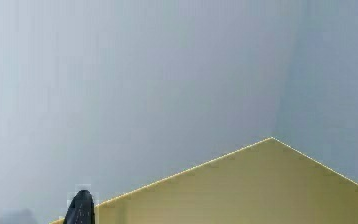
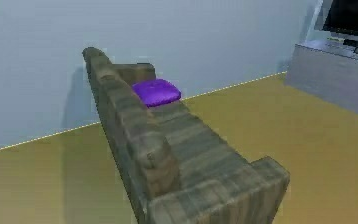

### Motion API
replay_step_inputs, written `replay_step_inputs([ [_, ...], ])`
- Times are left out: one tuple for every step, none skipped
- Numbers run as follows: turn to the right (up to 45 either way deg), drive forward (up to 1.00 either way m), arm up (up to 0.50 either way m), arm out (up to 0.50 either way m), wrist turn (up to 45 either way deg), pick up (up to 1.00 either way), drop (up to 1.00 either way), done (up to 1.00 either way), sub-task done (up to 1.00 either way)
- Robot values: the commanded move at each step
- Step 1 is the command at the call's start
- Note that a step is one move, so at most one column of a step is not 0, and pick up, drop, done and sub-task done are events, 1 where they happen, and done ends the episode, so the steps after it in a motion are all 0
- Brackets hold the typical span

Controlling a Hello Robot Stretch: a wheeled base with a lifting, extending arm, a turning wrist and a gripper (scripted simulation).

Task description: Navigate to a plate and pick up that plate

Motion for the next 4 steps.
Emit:
replay_step_inputs([
  [0.0, 0.55, 0.00, 0.00, 0.0, 0.00, 0.00, 0.00, 0.00],
  [-27.0, 0.00, 0.00, 0.00, 0.0, 0.00, 0.00, 0.00, 0.00],
  [0.0, 0.30, 0.00, 0.00, 0.0, 0.00, 0.00, 0.00, 0.00],
  [-45.0, 0.00, 0.00, 0.00, 0.0, 0.00, 0.00, 0.00, 0.00],
])
